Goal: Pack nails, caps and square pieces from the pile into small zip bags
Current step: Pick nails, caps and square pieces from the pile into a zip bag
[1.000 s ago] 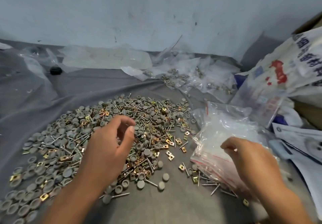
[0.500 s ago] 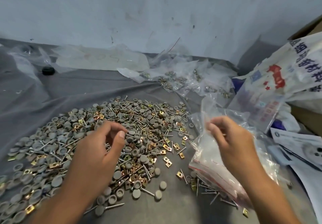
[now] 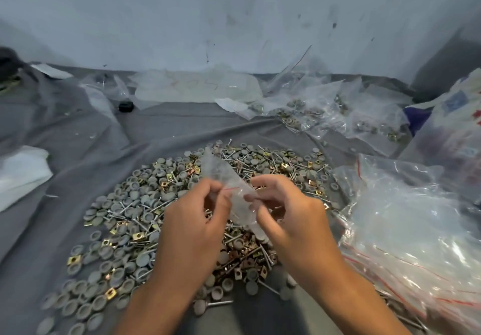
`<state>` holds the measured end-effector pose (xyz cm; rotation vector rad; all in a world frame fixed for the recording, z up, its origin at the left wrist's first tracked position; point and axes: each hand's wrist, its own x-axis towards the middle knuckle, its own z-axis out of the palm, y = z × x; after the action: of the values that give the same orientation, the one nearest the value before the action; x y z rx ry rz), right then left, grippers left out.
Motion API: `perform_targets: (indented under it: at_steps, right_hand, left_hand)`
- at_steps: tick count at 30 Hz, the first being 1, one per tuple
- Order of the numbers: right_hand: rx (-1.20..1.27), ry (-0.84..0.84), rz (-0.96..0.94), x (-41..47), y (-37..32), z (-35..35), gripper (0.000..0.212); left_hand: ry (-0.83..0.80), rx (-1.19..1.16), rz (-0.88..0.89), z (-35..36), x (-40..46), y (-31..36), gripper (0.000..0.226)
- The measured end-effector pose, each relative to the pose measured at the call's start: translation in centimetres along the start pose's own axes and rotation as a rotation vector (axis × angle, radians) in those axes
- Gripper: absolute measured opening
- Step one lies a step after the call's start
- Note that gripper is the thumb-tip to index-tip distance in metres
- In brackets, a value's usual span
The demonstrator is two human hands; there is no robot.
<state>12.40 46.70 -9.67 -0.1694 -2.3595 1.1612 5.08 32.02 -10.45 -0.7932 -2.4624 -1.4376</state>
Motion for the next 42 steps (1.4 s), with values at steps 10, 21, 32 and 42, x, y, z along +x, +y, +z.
perform_targets:
  at_steps: [10,21,32,42]
  right_hand:
    - [0.304,-0.037,0.240,0.8,0.6,-1.4,0.011]
    - [-0.472,-0.570,0.053,-0.9,3.3,-3.0,0.071]
    - [-0.206,-0.295,0.172,0.3,2.9,-6.3,0.013]
    - [-0.495,0.404,0.130,0.8,4.4,-9.3,0.038]
  left_hand:
    - [0.219,-0.142,-0.176,-1.4,0.5,0.1,0.009]
    - [0.358,-0.019,-0.113,-3.7,1.6,-1.1,0.010]
    - [0.253,0.237,-0.097,-3.9,1.8,-1.9,0.029]
    - [0.185,0.571,-0.062,-4.2,1.4,-2.7,0.029]
